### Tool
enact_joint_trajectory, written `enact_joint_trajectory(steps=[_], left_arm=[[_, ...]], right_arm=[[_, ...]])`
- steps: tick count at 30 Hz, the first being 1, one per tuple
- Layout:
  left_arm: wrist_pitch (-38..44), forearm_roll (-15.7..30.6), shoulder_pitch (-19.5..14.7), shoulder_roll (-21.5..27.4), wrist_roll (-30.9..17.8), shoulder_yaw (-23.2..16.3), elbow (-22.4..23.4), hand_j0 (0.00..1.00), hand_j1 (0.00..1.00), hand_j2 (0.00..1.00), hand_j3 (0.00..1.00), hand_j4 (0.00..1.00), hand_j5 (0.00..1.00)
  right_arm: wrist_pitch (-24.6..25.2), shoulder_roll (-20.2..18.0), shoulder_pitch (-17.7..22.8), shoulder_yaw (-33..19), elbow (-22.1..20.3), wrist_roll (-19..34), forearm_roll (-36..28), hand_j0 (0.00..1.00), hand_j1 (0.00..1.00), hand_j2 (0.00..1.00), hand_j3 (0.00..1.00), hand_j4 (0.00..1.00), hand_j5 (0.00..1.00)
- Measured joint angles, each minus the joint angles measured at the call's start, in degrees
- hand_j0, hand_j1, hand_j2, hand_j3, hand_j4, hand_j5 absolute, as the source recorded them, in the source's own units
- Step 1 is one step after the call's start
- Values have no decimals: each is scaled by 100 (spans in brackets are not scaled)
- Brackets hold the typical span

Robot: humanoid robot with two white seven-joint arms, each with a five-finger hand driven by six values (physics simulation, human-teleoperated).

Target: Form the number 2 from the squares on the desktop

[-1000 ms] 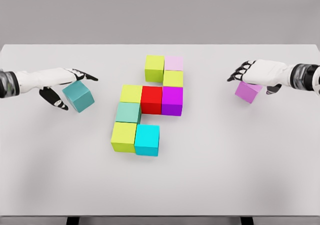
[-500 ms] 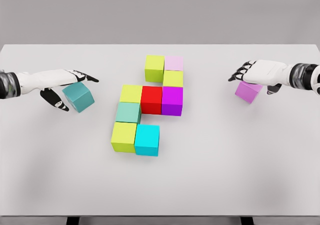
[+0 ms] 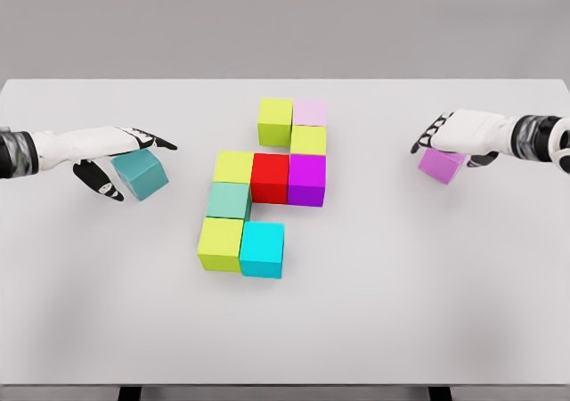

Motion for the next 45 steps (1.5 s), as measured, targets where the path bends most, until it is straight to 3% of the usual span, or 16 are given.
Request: enact_joint_trajectory(steps=[3, 7, 13, 25, 26, 31, 40, 45], left_arm=[[0, -2, 0, 0, 0, -20, 4, 93, 93, 93, 93, 93, 93], [0, -1, 17, 5, 0, -40, 0, 82, 82, 82, 82, 82, 82], [13, 38, 35, 11, 12, -40, -4, 75, 75, 75, 75, 75, 75], [20, 86, 70, 29, 2, -36, -26, 60, 60, 60, 60, 60, 60], [22, 87, 70, 30, 4, -42, -29, 52, 52, 52, 52, 52, 52], [38, 85, 79, 35, 37, -55, -76, 43, 43, 43, 43, 43, 43], [-5, 27, -9, 21, 14, -40, -201, 40, 40, 40, 40, 40, 40], [-7, 61, -26, -48, 1, 4, -314, 40, 40, 40, 40, 40, 40]], right_arm=[[0, 0, 0, 24, 0, -1, 13, 58, 58, 58, 58, 58, 58], [-1, -5, -35, 34, 0, -1, 0, 58, 58, 58, 58, 58, 58], [0, -5, -97, 25, 0, 1, -100, 58, 58, 58, 58, 58, 58], [-3, -46, -220, 18, -168, 2, -1094, 59, 59, 59, 59, 59, 59], [-3, -54, -220, 24, -242, 2, -1165, 59, 59, 59, 59, 59, 59], [-4, -173, -158, 348, -761, 3, -1521, 60, 60, 60, 60, 60, 60], [-4, -888, 132, 853, -2494, 3, -1850, 61, 61, 61, 61, 61, 61], [-4, -960, 114, 1237, -2904, 3, -1977, 62, 62, 62, 62, 62, 62]])
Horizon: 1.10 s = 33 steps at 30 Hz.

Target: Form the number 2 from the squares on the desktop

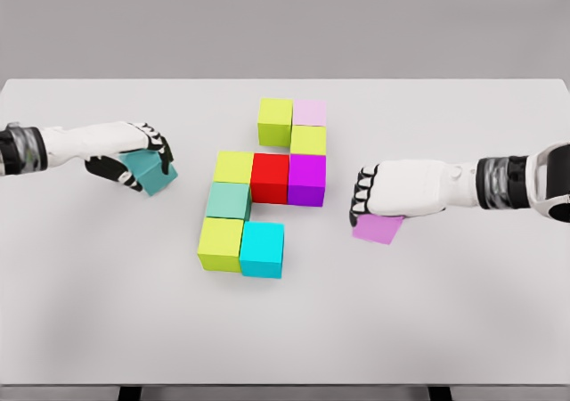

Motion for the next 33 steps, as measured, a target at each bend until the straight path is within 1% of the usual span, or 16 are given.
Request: enact_joint_trajectory(steps=[5, 10, 13, 21, 25, 29, 30, 31, 32, 33], left_arm=[[2, 45, -140, -72, -2, 26, 15, 40, 40, 40, 40, 40, 40], [4, 74, -351, -324, -5, 40, 109, 40, 40, 40, 40, 40, 40], [6, 73, -501, -543, -4, 45, 369, 40, 40, 40, 40, 40, 40], [6, 36, -835, -1029, -4, 54, 918, 40, 40, 40, 40, 40, 40], [7, 19, -1072, -1299, -2, 74, 1310, 40, 40, 40, 40, 40, 40], [26, -39, -1169, -1578, -2, 128, 1722, 40, 40, 40, 40, 40, 40], [47, -54, -1169, -1639, -3, 145, 1795, 40, 40, 40, 40, 40, 40], [63, -68, -1169, -1684, -3, 159, 1849, 40, 40, 40, 40, 40, 40], [76, -82, -1169, -1721, -3, 180, 1896, 40, 40, 40, 40, 40, 40], [85, -102, -1169, -1761, -4, 214, 1931, 40, 40, 40, 40, 40, 40]], right_arm=[[-2, 199, -35, 311, -96, 1, -14, 62, 62, 62, 62, 62, 62], [0, 420, -114, 462, -114, 0, -16, 62, 62, 62, 62, 62, 62], [1, 534, -237, 581, -117, -2, -16, 62, 62, 62, 62, 62, 62], [2, 723, -325, 762, -95, -3, -18, 62, 62, 62, 62, 62, 62], [1, 765, -369, 780, -72, -3, -15, 62, 62, 62, 62, 62, 62], [1, 801, -396, 785, -53, -3, -17, 64, 64, 64, 64, 64, 64], [2, 802, -396, 785, -50, -2, -17, 68, 68, 68, 68, 68, 68], [2, 802, -396, 786, -50, -2, -17, 75, 75, 75, 75, 75, 75], [2, 800, -396, 786, -49, -2, -18, 90, 90, 90, 90, 90, 90], [2, 795, -404, 785, -49, -3, -16, 100, 100, 100, 100, 100, 100]])
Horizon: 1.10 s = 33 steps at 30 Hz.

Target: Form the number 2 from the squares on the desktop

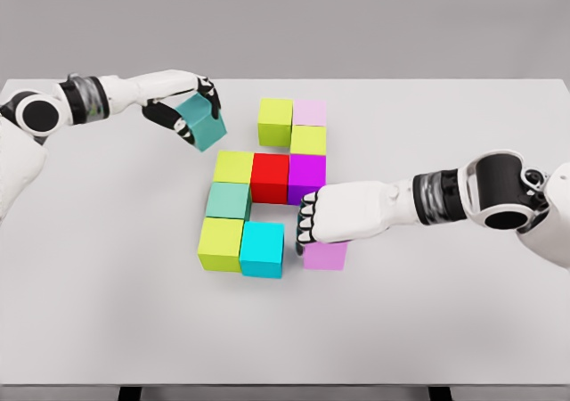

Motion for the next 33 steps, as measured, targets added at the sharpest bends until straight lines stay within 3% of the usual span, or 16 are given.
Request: enact_joint_trajectory(steps=[10, 23, 33], left_arm=[[31, -296, -26, -339, 1, 390, 409, 39, 39, 39, 39, 39, 39], [177, -563, -325, -758, -2, 631, 992, 39, 39, 39, 39, 39, 39], [364, -654, -527, -1040, 0, 671, 1452, 39, 39, 39, 39, 39, 39]], right_arm=[[0, -174, -35, -200, 2, 0, 10, 100, 100, 100, 100, 100, 100], [0, -1247, 70, -424, 42, 0, -108, 100, 100, 100, 100, 100, 100], [1, -1291, 228, -357, 36, 0, 181, 100, 100, 100, 100, 100, 100]])
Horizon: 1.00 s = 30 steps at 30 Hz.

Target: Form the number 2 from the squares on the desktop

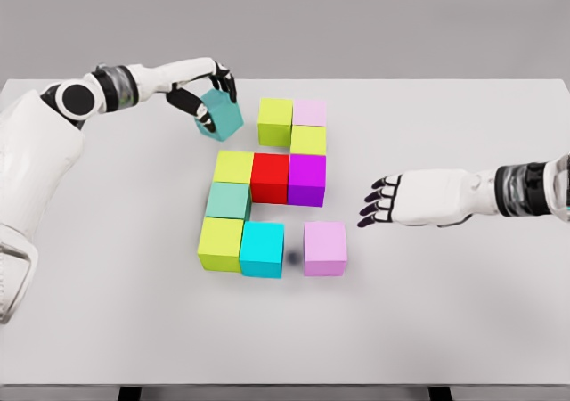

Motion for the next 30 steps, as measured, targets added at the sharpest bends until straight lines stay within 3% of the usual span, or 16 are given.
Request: enact_joint_trajectory(steps=[12, 24, 27, 28, 30], left_arm=[[159, -236, -255, -247, -1, 20, 388, 39, 39, 39, 39, 39, 39], [174, -325, -396, -316, -1, 25, 497, 41, 41, 41, 41, 41, 41], [170, -327, -396, -316, -2, 48, 499, 47, 47, 47, 47, 47, 47], [170, -327, -396, -317, -1, 67, 499, 57, 57, 57, 57, 57, 57], [169, -330, -387, -320, 0, 91, 500, 61, 61, 61, 61, 61, 61]], right_arm=[[1, 194, 0, 229, -81, 0, 13, 100, 100, 100, 100, 100, 100], [1, 256, -9, 250, -97, 0, 15, 100, 100, 100, 100, 100, 100], [2, 273, -18, 256, -102, 0, 14, 100, 100, 100, 100, 100, 100], [1, 277, -9, 258, -103, 0, 14, 100, 100, 100, 100, 100, 100], [1, 294, -9, 259, -105, 0, 15, 100, 100, 100, 100, 100, 100]])
